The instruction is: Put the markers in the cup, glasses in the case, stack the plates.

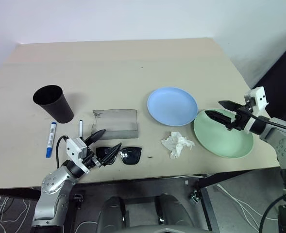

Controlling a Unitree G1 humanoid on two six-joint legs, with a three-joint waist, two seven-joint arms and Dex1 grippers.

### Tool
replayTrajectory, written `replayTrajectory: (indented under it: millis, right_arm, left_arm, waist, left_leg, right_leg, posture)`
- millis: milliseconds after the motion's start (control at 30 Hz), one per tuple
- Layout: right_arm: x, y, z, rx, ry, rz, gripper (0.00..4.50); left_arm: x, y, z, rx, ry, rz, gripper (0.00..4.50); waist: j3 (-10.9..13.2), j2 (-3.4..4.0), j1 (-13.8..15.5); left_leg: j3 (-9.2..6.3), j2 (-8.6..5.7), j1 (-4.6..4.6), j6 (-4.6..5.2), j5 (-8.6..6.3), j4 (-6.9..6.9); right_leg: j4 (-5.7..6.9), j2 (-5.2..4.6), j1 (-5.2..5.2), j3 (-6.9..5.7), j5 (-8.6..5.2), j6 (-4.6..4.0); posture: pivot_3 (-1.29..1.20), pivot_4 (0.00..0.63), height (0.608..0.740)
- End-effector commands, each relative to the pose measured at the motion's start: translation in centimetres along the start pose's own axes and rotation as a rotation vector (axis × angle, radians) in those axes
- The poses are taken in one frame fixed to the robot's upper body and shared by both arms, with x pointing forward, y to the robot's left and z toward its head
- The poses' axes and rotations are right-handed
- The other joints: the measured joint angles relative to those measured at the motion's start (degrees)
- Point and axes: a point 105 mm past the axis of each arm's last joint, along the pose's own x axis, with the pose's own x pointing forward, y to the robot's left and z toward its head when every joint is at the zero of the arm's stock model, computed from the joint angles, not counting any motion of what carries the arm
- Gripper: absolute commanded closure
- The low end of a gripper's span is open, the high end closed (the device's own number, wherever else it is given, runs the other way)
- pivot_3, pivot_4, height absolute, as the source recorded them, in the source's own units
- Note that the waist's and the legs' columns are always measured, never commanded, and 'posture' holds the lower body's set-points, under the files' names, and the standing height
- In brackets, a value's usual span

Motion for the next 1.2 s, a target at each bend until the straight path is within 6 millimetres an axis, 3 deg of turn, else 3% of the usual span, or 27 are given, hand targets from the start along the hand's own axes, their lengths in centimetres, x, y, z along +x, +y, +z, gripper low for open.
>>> replayTrajectory:
  millis: [33,300,733,867,967,1200]
  right_arm:
    - [-1.5,-2.3,-0.2,-0.013,0.088,-0.122,0.0]
    - [-3.6,-5.1,-0.9,0.073,0.168,-0.248,0.0]
    - [-4.9,-7.6,-3.0,0.135,0.233,-0.33,0.0]
    - [-4.9,-7.5,-3.4,0.144,0.259,-0.296,0.0]
    - [-4.9,-7.7,-3.4,0.157,0.251,-0.296,0.63]
    - [-5.0,-8.0,-3.5,0.166,0.252,-0.301,3.05]
  left_arm:
    - [1.1,-0.8,0.9,0.033,-0.04,-0.033,0.03]
    - [1.8,-0.7,1.6,0.03,-0.046,-0.06,0.03]
    - [1.5,-0.2,1.6,0.037,-0.037,-0.049,0.03]
    - [1.6,-0.1,1.5,0.036,-0.036,-0.049,0.03]
    - [1.7,-0.1,1.4,0.037,-0.037,-0.048,0.0]
    - [1.8,0.2,1.4,0.047,-0.04,-0.046,0.0]
  waist:
    - [0.0,0.01,0.0]
    - [0.0,0.01,0.0]
    - [0.0,0.01,0.0]
    - [0.0,0.01,0.0]
    - [0.0,0.02,0.0]
    - [0.0,0.02,0.0]
  left_leg:
    - [0.02,0.0,0.0,0.0,0.0,0.01]
    - [0.02,0.0,0.01,0.0,0.0,0.01]
    - [0.04,-0.01,0.01,0.01,0.0,0.02]
    - [0.05,-0.01,0.01,0.01,0.0,0.02]
    - [0.04,-0.01,0.02,0.01,0.0,0.02]
    - [0.05,-0.01,0.02,0.01,0.0,0.03]
  right_leg:
    - [0.0,0.0,0.0,0.01,0.0,0.0]
    - [0.0,0.02,0.01,0.04,0.0,0.01]
    - [0.0,0.03,0.01,0.05,0.02,0.04]
    - [0.0,0.02,0.01,0.05,0.02,0.04]
    - [0.0,0.03,0.01,0.06,0.02,0.05]
    - [0.0,0.03,0.01,0.06,0.06,0.12]
  posture:
    - [0.0,0.15,0.726]
    - [0.0,0.15,0.726]
    - [0.0,0.15,0.726]
    - [0.0,0.15,0.726]
    - [0.0,0.15,0.726]
    - [0.0,0.15,0.726]
